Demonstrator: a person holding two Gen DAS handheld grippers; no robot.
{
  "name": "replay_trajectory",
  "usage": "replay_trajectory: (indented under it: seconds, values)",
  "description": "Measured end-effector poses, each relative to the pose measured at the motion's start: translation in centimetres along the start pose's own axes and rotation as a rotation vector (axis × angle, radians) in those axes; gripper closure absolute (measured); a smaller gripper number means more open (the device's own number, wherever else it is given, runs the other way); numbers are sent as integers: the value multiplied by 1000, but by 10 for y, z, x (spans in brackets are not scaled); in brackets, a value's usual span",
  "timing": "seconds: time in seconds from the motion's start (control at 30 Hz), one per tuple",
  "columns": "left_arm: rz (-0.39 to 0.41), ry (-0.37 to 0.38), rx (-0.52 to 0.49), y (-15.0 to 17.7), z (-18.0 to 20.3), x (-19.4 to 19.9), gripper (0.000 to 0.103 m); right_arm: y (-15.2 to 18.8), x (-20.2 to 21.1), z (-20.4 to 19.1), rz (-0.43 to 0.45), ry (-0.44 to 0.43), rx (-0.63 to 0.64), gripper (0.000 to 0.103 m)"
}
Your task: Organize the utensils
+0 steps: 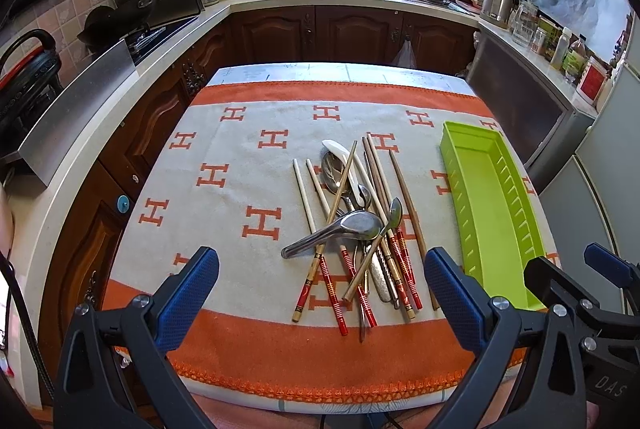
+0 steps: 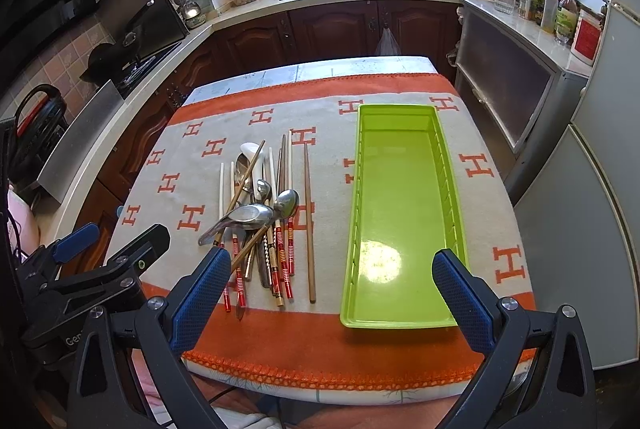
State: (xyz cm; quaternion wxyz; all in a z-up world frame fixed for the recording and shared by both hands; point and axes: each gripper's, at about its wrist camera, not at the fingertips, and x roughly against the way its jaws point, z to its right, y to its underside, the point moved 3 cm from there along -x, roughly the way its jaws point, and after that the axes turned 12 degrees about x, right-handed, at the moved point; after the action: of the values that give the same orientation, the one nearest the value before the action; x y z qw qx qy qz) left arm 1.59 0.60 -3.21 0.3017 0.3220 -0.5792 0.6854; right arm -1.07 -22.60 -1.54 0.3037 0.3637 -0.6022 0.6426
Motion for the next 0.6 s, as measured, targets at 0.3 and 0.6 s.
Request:
replay_trajectory:
  seconds: [0.3, 0.6]
  values:
    - [-1, 4, 0, 3, -1, 9, 4, 2, 6, -3, 6, 3, 4, 1]
    - [-28, 9, 31, 5, -9, 11, 4, 6, 18, -7, 19, 11, 14, 1]
